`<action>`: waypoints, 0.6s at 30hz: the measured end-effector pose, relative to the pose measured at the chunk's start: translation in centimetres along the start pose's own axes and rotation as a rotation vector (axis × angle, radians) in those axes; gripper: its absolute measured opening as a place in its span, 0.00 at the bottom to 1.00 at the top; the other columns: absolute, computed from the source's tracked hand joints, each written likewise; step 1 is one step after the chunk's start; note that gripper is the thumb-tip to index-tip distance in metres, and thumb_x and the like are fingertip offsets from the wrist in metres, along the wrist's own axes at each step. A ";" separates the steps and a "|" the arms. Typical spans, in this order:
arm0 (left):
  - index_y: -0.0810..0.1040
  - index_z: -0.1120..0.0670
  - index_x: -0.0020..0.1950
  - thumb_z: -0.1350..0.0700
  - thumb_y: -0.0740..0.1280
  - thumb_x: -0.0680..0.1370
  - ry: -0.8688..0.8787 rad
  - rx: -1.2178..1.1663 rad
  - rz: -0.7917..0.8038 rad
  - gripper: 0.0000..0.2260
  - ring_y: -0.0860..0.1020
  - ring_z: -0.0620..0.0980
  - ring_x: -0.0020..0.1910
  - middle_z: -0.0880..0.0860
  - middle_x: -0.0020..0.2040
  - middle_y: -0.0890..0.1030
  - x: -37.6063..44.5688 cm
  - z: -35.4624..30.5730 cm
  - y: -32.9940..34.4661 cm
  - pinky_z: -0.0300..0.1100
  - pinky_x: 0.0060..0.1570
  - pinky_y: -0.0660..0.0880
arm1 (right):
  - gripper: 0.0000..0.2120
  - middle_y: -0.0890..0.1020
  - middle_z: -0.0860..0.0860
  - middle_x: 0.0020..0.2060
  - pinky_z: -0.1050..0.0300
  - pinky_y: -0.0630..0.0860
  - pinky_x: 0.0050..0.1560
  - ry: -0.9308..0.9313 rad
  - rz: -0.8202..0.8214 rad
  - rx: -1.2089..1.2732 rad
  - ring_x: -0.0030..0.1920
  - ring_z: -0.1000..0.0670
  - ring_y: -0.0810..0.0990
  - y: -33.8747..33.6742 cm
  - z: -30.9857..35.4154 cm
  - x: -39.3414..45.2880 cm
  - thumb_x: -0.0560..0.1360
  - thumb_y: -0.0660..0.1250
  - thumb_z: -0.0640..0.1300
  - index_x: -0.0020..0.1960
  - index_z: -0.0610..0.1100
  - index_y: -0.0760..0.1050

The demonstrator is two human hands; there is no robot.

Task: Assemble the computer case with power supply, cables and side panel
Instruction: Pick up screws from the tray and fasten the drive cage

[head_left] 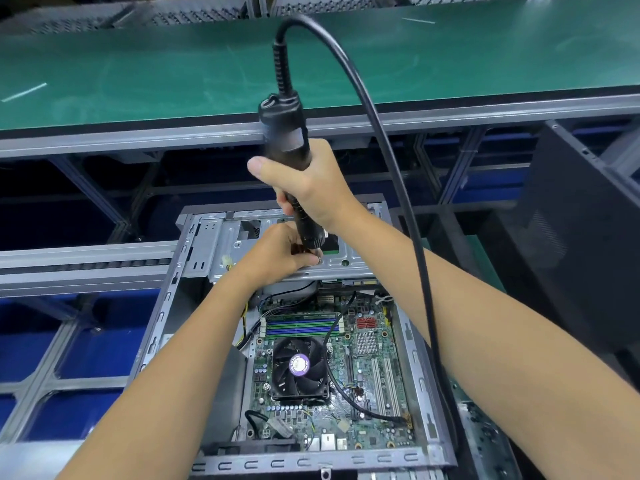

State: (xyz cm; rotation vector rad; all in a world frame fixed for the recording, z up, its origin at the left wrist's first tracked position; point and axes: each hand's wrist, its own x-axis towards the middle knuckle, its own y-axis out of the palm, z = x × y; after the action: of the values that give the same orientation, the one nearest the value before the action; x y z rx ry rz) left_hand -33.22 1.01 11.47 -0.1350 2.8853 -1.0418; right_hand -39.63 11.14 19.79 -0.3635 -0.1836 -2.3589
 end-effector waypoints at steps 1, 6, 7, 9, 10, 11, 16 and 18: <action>0.81 0.48 0.37 0.62 0.73 0.73 -0.004 0.002 -0.005 0.10 0.82 0.49 0.44 0.49 0.43 0.83 0.0 0.0 0.0 0.42 0.48 0.77 | 0.17 0.69 0.43 0.24 0.55 0.68 0.26 0.001 -0.011 0.004 0.22 0.46 0.69 0.0 0.0 0.0 0.73 0.72 0.41 0.32 0.36 0.69; 0.82 0.53 0.39 0.63 0.73 0.73 0.020 0.043 -0.008 0.06 0.80 0.48 0.43 0.46 0.43 0.80 0.2 0.0 0.1 0.41 0.46 0.76 | 0.17 0.70 0.42 0.25 0.54 0.68 0.28 0.015 -0.069 0.051 0.22 0.46 0.68 -0.8 0.0 0.2 0.72 0.71 0.43 0.35 0.32 0.70; 0.82 0.54 0.39 0.62 0.72 0.73 0.027 0.050 -0.005 0.04 0.79 0.47 0.41 0.45 0.42 0.79 0.2 0.0 0.1 0.40 0.45 0.76 | 0.16 0.70 0.43 0.25 0.55 0.69 0.28 0.015 -0.070 0.053 0.22 0.46 0.68 -0.9 0.0 0.1 0.73 0.71 0.43 0.35 0.34 0.70; 0.82 0.55 0.40 0.61 0.72 0.73 0.039 0.066 0.005 0.03 0.78 0.45 0.40 0.44 0.41 0.78 0.3 0.0 0.3 0.37 0.42 0.74 | 0.15 0.70 0.43 0.24 0.57 0.69 0.27 0.015 -0.074 0.054 0.21 0.47 0.68 -1.1 0.1 0.1 0.72 0.71 0.43 0.35 0.36 0.70; 0.82 0.54 0.40 0.60 0.72 0.73 0.044 0.080 0.012 0.03 0.78 0.44 0.39 0.44 0.41 0.78 0.2 -0.1 0.3 0.36 0.41 0.73 | 0.15 0.70 0.43 0.24 0.58 0.69 0.27 0.016 -0.076 0.057 0.21 0.47 0.68 -1.2 0.0 0.1 0.72 0.71 0.43 0.34 0.37 0.70; 0.81 0.53 0.40 0.60 0.72 0.73 0.050 0.092 0.018 0.03 0.77 0.43 0.38 0.43 0.41 0.78 0.2 -0.1 0.3 0.33 0.39 0.72 | 0.15 0.70 0.44 0.24 0.58 0.69 0.27 0.017 -0.079 0.064 0.21 0.47 0.68 -1.3 0.0 0.1 0.72 0.71 0.43 0.33 0.37 0.69; 0.81 0.59 0.40 0.62 0.72 0.72 0.092 0.081 0.006 0.02 0.74 0.37 0.35 0.47 0.39 0.78 0.0 0.1 0.2 0.28 0.37 0.68 | 0.14 0.70 0.46 0.23 0.58 0.69 0.26 0.042 -0.123 0.138 0.22 0.47 0.68 -1.8 -0.1 -0.1 0.72 0.71 0.44 0.34 0.41 0.69; 0.81 0.61 0.40 0.63 0.73 0.72 0.094 0.063 0.000 0.03 0.74 0.38 0.35 0.49 0.40 0.79 -0.1 0.2 0.1 0.29 0.38 0.69 | 0.14 0.70 0.46 0.24 0.57 0.69 0.26 0.044 -0.124 0.148 0.22 0.47 0.68 -1.8 -0.1 0.0 0.72 0.71 0.44 0.34 0.41 0.70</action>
State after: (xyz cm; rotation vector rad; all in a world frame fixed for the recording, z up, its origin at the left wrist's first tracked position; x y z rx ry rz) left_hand -33.13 0.96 11.28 -0.0842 2.9307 -1.1674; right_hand -40.88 12.39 19.67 -0.2348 -0.3671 -2.4543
